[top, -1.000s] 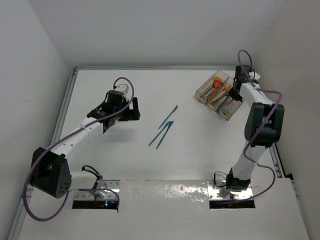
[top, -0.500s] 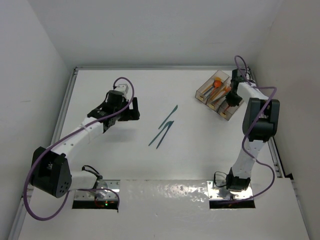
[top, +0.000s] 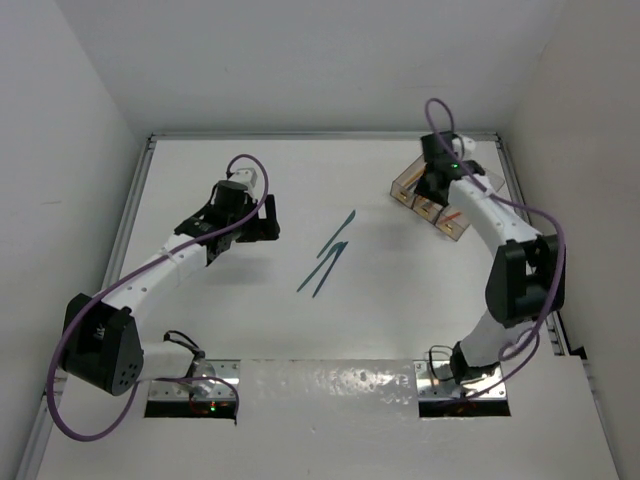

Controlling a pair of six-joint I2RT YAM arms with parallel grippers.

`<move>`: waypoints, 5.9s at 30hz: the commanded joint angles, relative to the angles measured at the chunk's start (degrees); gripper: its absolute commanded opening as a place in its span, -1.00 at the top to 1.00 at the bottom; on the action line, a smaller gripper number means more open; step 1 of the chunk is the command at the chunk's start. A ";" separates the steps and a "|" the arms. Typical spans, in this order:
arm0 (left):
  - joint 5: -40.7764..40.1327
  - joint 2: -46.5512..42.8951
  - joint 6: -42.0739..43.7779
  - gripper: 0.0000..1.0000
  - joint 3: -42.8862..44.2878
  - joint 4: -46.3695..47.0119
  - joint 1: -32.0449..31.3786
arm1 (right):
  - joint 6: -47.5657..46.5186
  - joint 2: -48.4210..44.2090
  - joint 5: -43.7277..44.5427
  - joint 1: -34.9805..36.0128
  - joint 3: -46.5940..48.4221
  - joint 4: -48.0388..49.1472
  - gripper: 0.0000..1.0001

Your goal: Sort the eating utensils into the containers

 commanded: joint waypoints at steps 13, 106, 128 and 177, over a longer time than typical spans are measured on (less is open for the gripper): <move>-1.00 -3.27 -1.38 -0.77 1.01 1.35 0.64 | 26.98 -0.47 0.45 34.13 -9.64 -2.08 0.15; 0.15 -2.39 -0.67 -0.77 1.10 2.40 1.26 | 14.76 -5.55 1.76 16.61 -10.15 1.97 0.08; -4.42 -7.05 -1.82 -0.77 -0.75 2.05 1.26 | 32.35 18.87 -5.79 43.11 2.40 0.39 0.05; 0.94 -3.89 1.00 -0.77 -1.98 5.30 1.26 | -4.65 11.75 -4.91 -14.20 11.80 7.95 1.00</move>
